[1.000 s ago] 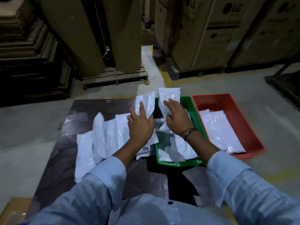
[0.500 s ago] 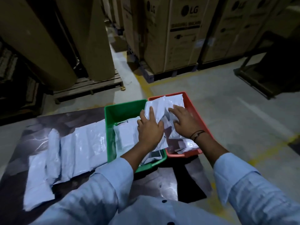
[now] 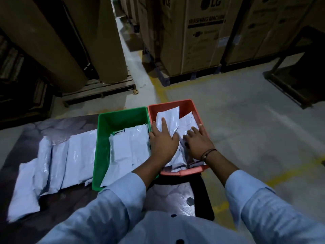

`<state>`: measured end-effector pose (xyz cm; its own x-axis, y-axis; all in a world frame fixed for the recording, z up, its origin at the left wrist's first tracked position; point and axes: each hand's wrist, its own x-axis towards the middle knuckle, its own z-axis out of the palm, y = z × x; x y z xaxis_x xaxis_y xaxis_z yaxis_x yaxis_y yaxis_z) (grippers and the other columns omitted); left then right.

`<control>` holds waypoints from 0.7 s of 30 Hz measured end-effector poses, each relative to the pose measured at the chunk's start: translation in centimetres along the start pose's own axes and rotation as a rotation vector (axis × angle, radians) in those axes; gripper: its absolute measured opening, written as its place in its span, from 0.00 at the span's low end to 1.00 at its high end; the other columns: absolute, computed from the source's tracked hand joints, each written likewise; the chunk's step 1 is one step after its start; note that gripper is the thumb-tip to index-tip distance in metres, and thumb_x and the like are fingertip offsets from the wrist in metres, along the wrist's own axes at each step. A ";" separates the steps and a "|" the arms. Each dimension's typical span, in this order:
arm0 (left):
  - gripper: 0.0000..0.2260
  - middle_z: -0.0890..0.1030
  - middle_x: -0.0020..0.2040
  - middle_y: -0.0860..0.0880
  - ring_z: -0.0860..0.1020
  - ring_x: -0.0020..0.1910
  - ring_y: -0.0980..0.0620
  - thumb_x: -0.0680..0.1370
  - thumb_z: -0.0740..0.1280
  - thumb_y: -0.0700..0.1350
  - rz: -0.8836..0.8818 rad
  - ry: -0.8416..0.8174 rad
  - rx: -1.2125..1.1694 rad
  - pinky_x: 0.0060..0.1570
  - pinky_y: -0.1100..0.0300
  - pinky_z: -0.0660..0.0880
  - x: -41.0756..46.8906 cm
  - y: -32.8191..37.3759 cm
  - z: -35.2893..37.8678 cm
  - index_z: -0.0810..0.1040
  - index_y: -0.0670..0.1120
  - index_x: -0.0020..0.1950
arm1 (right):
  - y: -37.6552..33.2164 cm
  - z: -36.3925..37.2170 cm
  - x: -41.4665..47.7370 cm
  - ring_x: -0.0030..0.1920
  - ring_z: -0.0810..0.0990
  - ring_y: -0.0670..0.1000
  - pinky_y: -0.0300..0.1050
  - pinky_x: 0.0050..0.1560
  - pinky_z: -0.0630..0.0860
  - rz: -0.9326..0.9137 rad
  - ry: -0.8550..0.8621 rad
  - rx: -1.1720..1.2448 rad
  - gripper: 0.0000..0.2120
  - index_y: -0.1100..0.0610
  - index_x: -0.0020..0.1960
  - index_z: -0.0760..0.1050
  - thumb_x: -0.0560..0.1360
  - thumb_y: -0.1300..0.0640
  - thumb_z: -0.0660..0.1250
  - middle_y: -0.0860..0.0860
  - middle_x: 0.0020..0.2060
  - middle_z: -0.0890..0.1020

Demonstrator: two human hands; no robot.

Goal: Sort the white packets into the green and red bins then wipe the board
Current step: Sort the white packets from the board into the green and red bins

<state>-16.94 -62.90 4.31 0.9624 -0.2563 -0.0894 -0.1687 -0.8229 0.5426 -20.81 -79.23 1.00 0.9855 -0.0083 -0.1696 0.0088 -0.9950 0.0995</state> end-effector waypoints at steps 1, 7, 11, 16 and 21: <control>0.34 0.46 0.83 0.41 0.55 0.78 0.33 0.83 0.58 0.59 -0.010 0.005 0.002 0.75 0.39 0.61 0.2 0.1 0.1 0.47 0.53 0.84 | 0.0 -0.1 0.2 0.73 0.66 0.59 0.65 0.76 0.49 0.001 0.023 0.012 0.19 0.51 0.63 0.76 0.77 0.48 0.55 0.54 0.61 0.79; 0.38 0.40 0.82 0.40 0.52 0.79 0.33 0.81 0.62 0.60 -0.078 -0.009 -0.017 0.76 0.41 0.58 1.1 1.3 0.9 0.46 0.51 0.84 | 1.3 -0.6 1.0 0.71 0.70 0.61 0.67 0.74 0.54 0.037 0.272 0.091 0.18 0.54 0.57 0.81 0.74 0.50 0.59 0.56 0.61 0.80; 0.41 0.33 0.81 0.40 0.46 0.81 0.32 0.79 0.66 0.58 -0.016 0.052 0.086 0.78 0.40 0.53 0.8 1.9 2.3 0.47 0.49 0.84 | 2.7 0.2 1.6 0.68 0.72 0.63 0.64 0.73 0.62 0.037 0.326 0.163 0.18 0.58 0.55 0.81 0.71 0.53 0.60 0.61 0.63 0.79; 0.34 0.40 0.83 0.39 0.43 0.82 0.35 0.83 0.59 0.57 0.252 -0.152 0.298 0.80 0.40 0.44 1.1 -0.7 5.9 0.47 0.49 0.84 | 2.9 1.4 1.5 0.66 0.74 0.65 0.63 0.71 0.65 0.019 0.280 0.183 0.19 0.58 0.55 0.82 0.70 0.52 0.61 0.63 0.64 0.78; 0.34 0.33 0.81 0.39 0.37 0.80 0.31 0.85 0.52 0.62 0.122 -0.438 0.363 0.77 0.37 0.38 0.6 -2.7 8.0 0.38 0.51 0.84 | 2.8 1.6 1.5 0.70 0.71 0.63 0.62 0.75 0.59 0.030 0.263 0.163 0.16 0.56 0.59 0.81 0.73 0.55 0.66 0.61 0.68 0.76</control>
<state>-17.59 -64.87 -3.89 0.7665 -0.4829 -0.4235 -0.4096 -0.8753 0.2570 -19.57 -82.17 -0.51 0.9951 -0.0332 0.0928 -0.0276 -0.9977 -0.0613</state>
